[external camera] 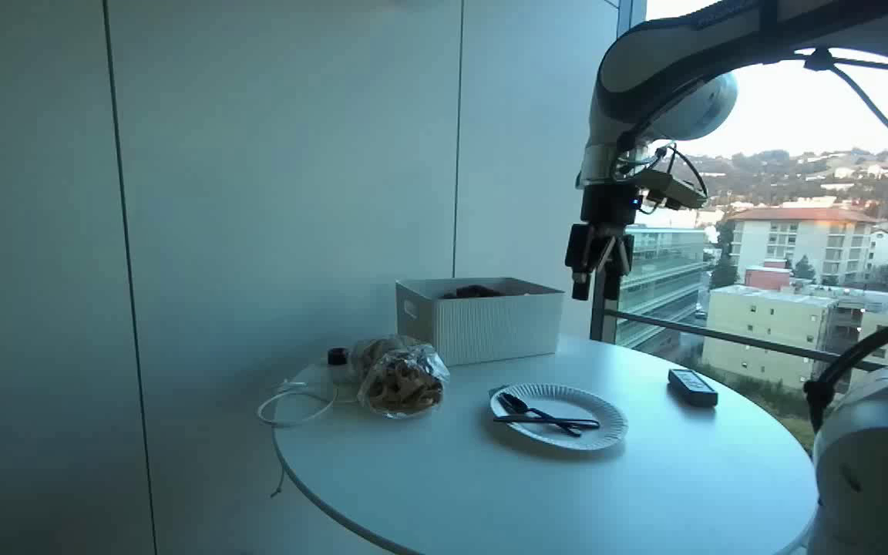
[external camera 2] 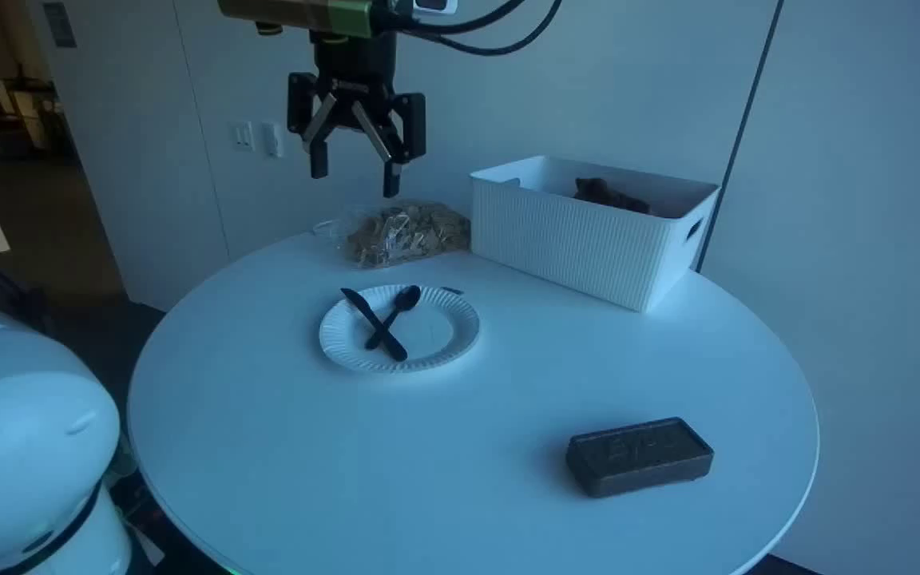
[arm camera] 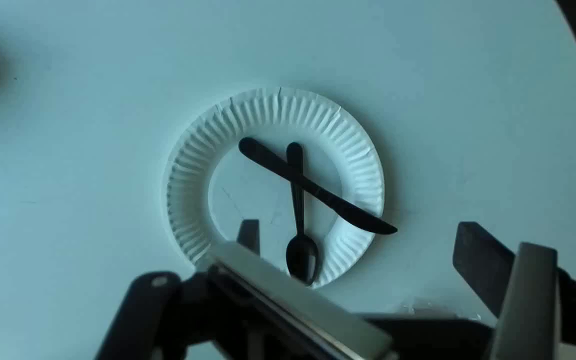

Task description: Take the utensils off of the plate and put the rubber bands on it

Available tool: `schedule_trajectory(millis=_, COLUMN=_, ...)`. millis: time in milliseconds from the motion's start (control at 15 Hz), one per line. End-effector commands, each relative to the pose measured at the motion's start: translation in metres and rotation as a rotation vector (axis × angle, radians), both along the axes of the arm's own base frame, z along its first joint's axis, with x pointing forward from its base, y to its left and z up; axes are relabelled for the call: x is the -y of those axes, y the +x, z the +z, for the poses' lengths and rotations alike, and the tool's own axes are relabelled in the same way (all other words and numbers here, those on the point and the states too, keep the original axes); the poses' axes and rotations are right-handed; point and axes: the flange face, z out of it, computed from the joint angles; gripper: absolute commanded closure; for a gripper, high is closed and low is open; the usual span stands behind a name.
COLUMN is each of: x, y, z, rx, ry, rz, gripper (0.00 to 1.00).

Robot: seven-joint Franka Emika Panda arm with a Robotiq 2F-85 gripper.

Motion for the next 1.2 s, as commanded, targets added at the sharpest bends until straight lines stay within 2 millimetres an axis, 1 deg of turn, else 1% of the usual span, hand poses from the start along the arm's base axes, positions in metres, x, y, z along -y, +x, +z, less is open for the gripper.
schedule_trajectory(millis=0, x=0.000, y=0.000, z=0.003, rx=0.004, ry=-0.001, rz=0.000, gripper=0.00)
schedule_trajectory(millis=200, x=0.001, y=-0.001, z=0.008, rx=0.016, ry=-0.002, rz=-0.001, gripper=0.00)
schedule_trajectory(millis=933, x=0.001, y=-0.001, z=0.008, rx=0.016, ry=-0.002, rz=-0.001, gripper=0.00)
schedule_trajectory(millis=1067, x=-0.004, y=0.008, z=-0.001, rx=0.054, ry=-0.011, rz=0.040, gripper=0.00)
schedule_trajectory(millis=1133, x=-0.004, y=0.012, z=-0.006, rx=0.056, ry=-0.019, rz=0.088, gripper=0.00)
